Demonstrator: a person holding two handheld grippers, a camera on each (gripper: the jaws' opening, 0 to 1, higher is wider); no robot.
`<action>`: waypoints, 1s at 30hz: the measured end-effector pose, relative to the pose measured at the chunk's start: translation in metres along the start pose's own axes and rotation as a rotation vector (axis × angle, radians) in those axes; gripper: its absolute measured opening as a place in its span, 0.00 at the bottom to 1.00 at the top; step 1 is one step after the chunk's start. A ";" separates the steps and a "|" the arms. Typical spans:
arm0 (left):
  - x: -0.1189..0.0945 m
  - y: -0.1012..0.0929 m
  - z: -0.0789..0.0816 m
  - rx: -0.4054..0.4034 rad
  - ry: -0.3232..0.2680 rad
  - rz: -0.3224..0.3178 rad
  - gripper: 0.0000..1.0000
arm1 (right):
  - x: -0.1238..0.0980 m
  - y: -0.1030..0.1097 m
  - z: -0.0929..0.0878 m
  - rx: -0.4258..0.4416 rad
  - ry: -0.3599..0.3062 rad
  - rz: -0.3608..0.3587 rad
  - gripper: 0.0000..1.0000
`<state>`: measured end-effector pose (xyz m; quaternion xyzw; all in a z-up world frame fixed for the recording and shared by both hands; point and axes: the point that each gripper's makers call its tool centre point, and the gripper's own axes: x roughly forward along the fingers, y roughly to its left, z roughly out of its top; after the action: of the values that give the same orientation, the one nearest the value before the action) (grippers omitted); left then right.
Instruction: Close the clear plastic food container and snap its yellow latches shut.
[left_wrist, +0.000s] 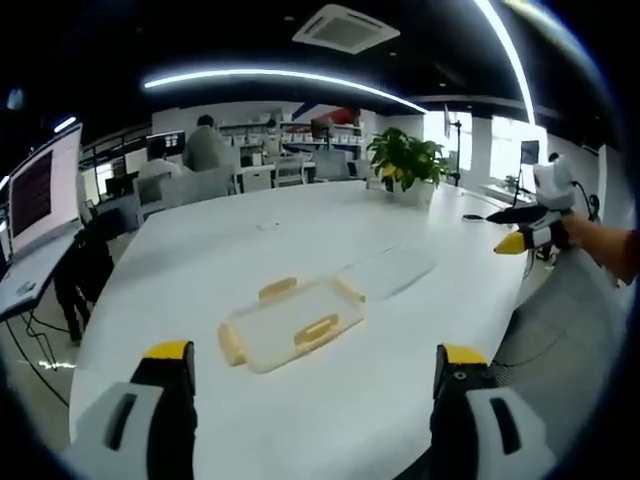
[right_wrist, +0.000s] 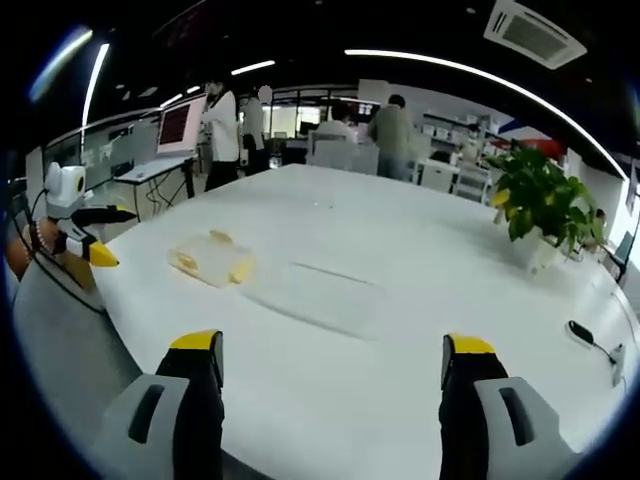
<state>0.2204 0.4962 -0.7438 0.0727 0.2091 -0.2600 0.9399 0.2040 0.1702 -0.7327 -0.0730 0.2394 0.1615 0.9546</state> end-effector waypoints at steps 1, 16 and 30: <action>0.000 -0.001 0.000 0.001 -0.003 -0.003 0.98 | 0.000 0.000 0.000 0.005 -0.001 0.000 0.88; 0.007 0.010 -0.015 0.022 0.048 -0.002 0.99 | 0.008 0.000 0.009 -0.054 0.018 -0.003 0.87; 0.016 0.061 -0.002 0.065 0.069 0.063 0.97 | 0.049 0.019 0.050 -0.153 -0.025 0.072 0.87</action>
<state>0.2640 0.5412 -0.7510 0.1185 0.2304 -0.2345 0.9370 0.2598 0.2117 -0.7134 -0.1350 0.2168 0.2145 0.9428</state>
